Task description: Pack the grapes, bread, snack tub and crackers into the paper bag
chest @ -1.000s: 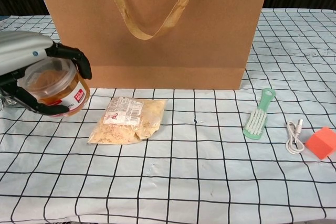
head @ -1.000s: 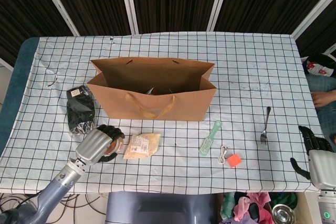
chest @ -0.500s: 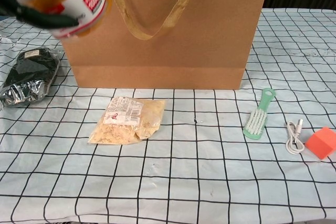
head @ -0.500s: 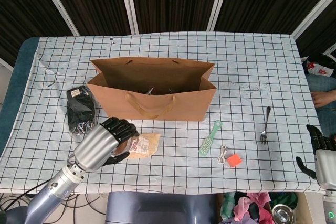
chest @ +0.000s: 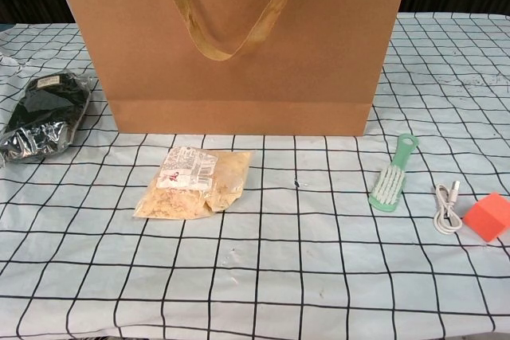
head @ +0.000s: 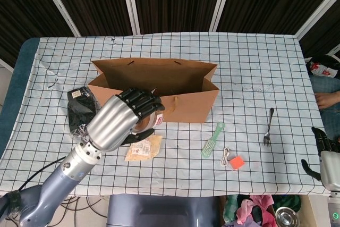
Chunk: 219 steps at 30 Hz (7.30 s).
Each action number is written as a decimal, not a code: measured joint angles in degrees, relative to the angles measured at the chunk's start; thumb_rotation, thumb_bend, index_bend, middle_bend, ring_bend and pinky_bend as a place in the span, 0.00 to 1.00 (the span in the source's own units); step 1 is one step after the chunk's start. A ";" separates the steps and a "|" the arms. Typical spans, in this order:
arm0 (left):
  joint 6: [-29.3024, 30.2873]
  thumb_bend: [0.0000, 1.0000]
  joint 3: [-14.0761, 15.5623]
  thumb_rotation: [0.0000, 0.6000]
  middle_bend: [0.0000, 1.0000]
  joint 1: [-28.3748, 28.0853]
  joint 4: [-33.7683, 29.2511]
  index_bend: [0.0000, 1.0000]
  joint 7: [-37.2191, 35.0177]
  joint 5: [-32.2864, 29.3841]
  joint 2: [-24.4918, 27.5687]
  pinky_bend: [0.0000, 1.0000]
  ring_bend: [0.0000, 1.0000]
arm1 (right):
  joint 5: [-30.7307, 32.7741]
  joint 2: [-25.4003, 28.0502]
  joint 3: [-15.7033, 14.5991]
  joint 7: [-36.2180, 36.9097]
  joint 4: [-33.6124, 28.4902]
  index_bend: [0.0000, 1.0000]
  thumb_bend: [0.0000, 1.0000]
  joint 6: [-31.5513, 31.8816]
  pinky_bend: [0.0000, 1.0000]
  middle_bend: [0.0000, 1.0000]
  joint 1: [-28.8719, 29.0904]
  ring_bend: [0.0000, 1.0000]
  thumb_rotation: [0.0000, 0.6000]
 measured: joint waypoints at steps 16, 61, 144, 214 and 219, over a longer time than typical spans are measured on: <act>-4.95 0.39 -7.44 1.00 0.42 -13.17 20.31 0.34 -1.16 -16.82 -5.59 0.51 0.36 | 2.21 0.23 1.36 0.65 1.39 0.01 0.24 -0.25 0.19 0.09 -0.52 0.21 1.00; 10.97 0.03 9.81 1.00 0.11 5.51 8.38 0.12 -11.16 5.27 11.41 0.13 0.00 | 2.62 0.52 2.83 0.17 1.19 0.01 0.24 1.30 0.19 0.09 -1.58 0.21 1.00; -8.38 0.42 20.08 1.00 0.45 3.25 35.82 0.39 -6.96 -3.01 -29.47 0.39 0.33 | -4.17 -1.44 0.93 -0.53 1.75 0.01 0.22 2.34 0.19 0.10 -0.78 0.18 1.00; 5.20 0.08 -2.50 1.00 0.12 -7.92 12.54 0.13 -4.66 -17.58 -2.88 0.15 0.02 | -2.00 -2.51 1.60 -2.01 2.36 0.01 0.22 1.56 0.19 0.10 -0.82 0.18 1.00; 13.88 0.08 3.90 1.00 0.12 0.95 4.97 0.13 3.56 -9.37 3.70 0.15 0.02 | -1.93 -2.35 1.64 -1.97 2.38 0.01 0.22 1.61 0.19 0.10 -0.89 0.18 1.00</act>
